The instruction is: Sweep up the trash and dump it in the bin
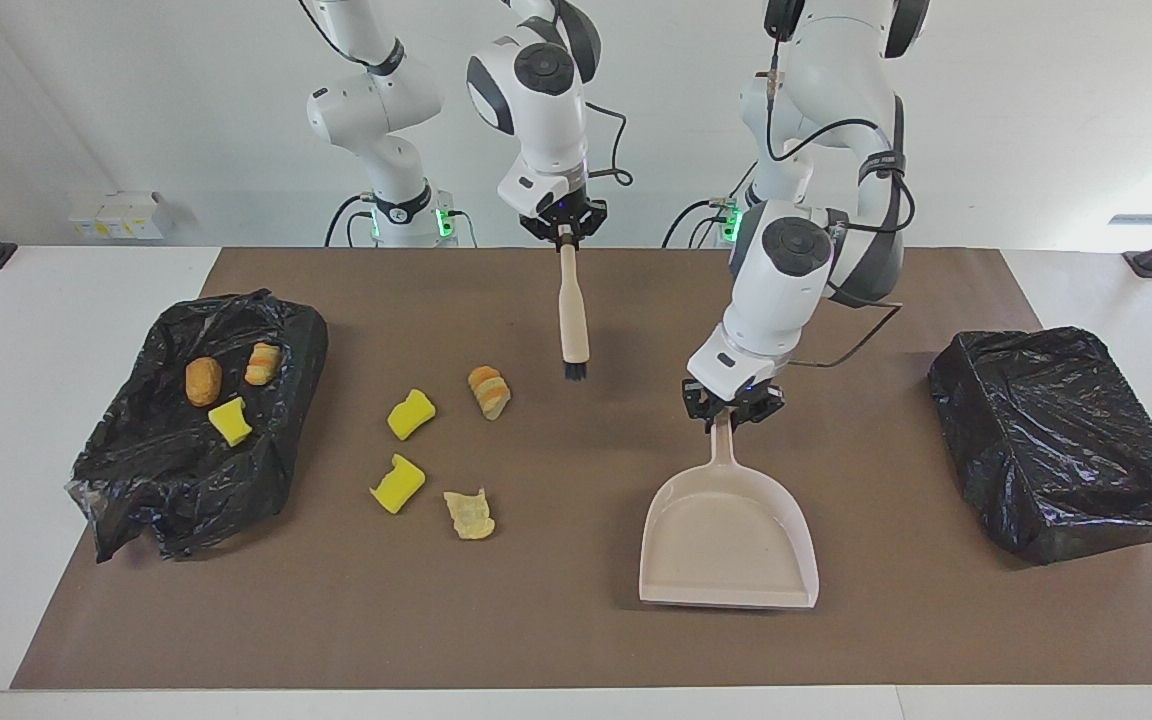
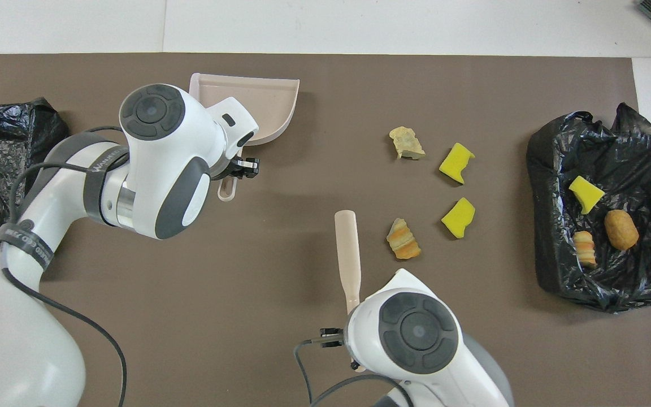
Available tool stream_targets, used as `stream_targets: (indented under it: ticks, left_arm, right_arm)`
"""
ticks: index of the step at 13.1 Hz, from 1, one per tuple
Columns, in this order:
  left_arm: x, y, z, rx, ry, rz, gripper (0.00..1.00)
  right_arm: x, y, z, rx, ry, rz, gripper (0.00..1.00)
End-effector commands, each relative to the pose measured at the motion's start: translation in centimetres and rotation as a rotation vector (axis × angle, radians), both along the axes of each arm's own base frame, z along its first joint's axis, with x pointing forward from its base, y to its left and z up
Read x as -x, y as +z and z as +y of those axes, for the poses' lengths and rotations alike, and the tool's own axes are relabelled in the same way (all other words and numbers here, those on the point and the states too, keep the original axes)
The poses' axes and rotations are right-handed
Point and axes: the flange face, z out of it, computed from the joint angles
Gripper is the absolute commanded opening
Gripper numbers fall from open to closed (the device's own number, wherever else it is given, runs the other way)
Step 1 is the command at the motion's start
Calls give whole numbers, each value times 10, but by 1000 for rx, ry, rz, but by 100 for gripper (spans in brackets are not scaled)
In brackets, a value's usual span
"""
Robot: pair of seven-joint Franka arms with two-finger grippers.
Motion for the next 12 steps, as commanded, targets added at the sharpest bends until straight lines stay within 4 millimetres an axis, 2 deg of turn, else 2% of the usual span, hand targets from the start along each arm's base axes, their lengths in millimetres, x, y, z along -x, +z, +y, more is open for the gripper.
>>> stream_targets:
  ticks: [1,2,4,5,6,8,10,12]
  left_arm:
    - [-12,25,30,-27,-181,44,0]
    - [-17,37,39,-46,-287,29,0]
    - [-21,44,48,-76,-525,17,0]
    - [-21,46,46,-109,-662,13,0]
    - [-20,46,46,-144,-767,21,0]
    - [-16,44,44,-159,-953,44,0]
    - [-8,36,47,-147,-1075,84,0]
    - [15,25,55,-128,-1203,137,0]
  right_arm:
    - [-50,20,-71,-12,-30,-13,0]
    - [-73,16,-98,-11,-29,1,0]
    - [-118,10,-159,5,0,6,0]
    - [-137,-4,-187,64,28,6,0]
    - [-152,-21,-205,124,48,6,0]
    - [-178,-58,-226,260,115,-3,0]
    - [-194,-89,-235,348,156,-13,0]
    - [-195,-98,-237,372,170,-5,0]
